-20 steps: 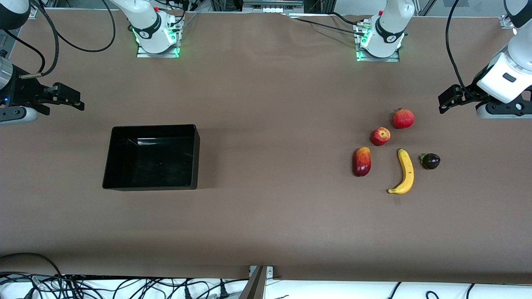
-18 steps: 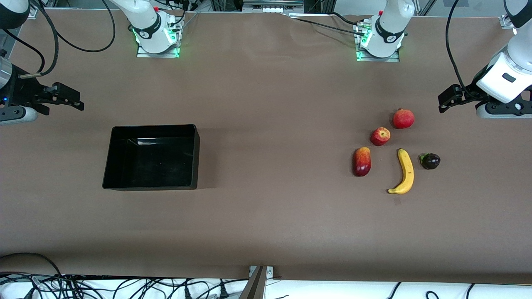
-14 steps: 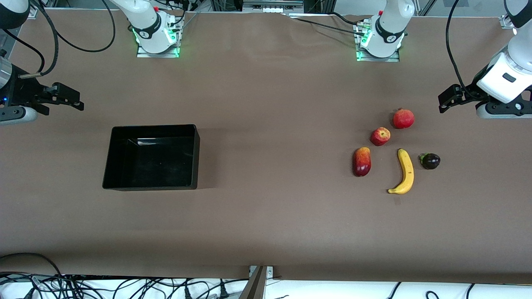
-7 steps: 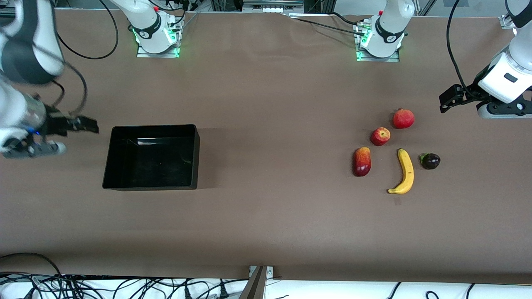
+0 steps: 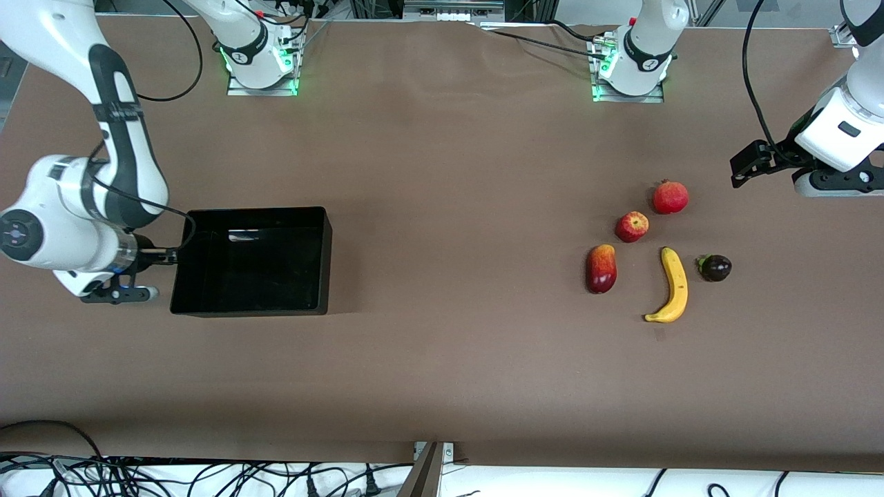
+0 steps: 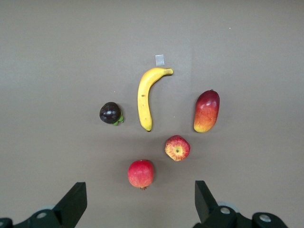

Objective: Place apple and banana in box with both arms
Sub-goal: 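Grasp the black box wall with the right gripper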

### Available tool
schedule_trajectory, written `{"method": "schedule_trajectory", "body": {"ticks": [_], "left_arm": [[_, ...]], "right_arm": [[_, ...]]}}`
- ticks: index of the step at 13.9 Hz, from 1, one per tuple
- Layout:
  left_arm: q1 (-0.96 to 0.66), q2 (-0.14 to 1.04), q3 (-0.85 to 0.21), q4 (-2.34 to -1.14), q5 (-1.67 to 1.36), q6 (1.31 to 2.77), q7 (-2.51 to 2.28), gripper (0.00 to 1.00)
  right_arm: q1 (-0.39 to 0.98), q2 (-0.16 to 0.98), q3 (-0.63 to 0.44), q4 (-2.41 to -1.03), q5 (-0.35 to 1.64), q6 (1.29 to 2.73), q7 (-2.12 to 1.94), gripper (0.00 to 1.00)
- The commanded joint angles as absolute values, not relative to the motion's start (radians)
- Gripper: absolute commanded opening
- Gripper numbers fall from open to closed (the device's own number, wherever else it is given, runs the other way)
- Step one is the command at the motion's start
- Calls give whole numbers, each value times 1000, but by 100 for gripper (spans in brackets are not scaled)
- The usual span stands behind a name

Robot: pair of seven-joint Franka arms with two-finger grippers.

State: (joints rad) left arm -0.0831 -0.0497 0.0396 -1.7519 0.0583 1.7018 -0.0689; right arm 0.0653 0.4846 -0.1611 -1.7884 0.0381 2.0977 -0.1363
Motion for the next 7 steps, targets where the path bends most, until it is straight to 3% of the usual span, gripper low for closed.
{"method": "schedule_trajectory", "body": {"ticks": [1, 2, 4, 5, 6, 7], "left_arm": [[-81, -57, 40, -1743, 74, 1672, -64, 100], [-80, -57, 40, -1743, 74, 1671, -64, 100], [-78, -51, 41, -1743, 74, 1675, -63, 100], [-78, -48, 44, -1741, 74, 1677, -63, 100], [-78, -48, 44, -1741, 74, 1675, -63, 100], [-78, -48, 44, -1743, 74, 1674, -63, 100]], "right_arm": [[57, 449, -153, -1903, 61, 2195, -133, 89], [57, 448, -153, -1914, 61, 2200, -135, 77], [57, 445, -152, -1928, 63, 2200, -141, 39], [57, 445, -152, -1928, 63, 2198, -141, 15], [57, 445, -150, -1927, 63, 2194, -140, 0], [58, 440, -150, -1925, 63, 2191, -140, 0]]}}
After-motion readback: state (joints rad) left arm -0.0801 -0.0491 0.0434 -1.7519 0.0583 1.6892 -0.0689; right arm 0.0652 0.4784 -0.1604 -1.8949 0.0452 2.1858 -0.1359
